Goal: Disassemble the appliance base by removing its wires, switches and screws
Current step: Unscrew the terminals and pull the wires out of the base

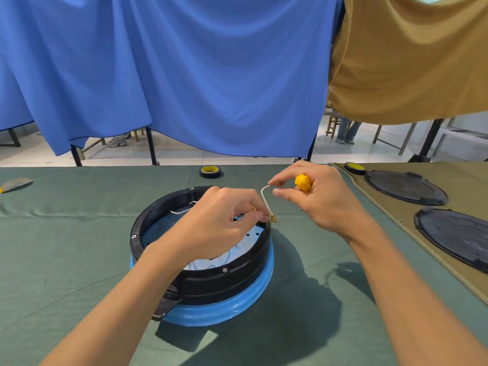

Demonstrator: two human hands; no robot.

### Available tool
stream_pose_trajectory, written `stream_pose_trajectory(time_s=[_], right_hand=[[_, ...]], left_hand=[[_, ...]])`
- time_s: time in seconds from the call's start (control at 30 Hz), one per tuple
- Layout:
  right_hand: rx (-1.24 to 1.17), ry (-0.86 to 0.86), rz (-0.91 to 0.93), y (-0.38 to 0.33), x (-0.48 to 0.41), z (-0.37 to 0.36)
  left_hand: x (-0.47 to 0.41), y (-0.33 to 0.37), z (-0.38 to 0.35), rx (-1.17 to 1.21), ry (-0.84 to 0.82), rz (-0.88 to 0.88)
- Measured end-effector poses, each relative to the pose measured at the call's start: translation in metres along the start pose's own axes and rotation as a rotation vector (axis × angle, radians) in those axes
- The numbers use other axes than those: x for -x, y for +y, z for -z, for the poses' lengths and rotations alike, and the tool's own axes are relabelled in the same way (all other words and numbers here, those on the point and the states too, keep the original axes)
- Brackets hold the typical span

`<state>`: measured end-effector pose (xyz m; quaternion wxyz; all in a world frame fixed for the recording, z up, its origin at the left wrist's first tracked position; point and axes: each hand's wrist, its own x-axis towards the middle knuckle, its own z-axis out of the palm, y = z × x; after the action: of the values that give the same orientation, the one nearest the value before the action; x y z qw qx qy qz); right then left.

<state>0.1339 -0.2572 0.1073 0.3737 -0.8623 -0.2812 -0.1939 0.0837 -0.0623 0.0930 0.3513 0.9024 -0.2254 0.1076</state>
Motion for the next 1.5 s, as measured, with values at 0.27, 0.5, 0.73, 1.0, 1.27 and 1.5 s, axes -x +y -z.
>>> stream_pose_trajectory(time_s=[0.27,0.5,0.73,1.0,1.27,1.5], right_hand=[[0.091,0.115,-0.408,0.042,0.003,0.025],[0.04,0.145,-0.94,0.093,0.018,0.005],[0.435,0.07,-0.986,0.093,0.018,-0.013],[0.496,0.015,-0.933,0.094,0.023,-0.022],[0.533,0.017,-0.914,0.096,0.023,-0.025],[0.529,0.016,-0.931,0.1,0.023,-0.023]], left_hand=[[-0.004,-0.015,-0.026,-0.273,-0.146,0.103],[-0.006,-0.021,-0.03,-0.312,-0.189,0.112],[-0.006,-0.021,-0.029,-0.3,-0.197,0.117],[-0.007,-0.022,-0.03,-0.299,-0.195,0.123],[-0.007,-0.023,-0.03,-0.301,-0.192,0.121],[-0.007,-0.023,-0.03,-0.309,-0.199,0.129]])
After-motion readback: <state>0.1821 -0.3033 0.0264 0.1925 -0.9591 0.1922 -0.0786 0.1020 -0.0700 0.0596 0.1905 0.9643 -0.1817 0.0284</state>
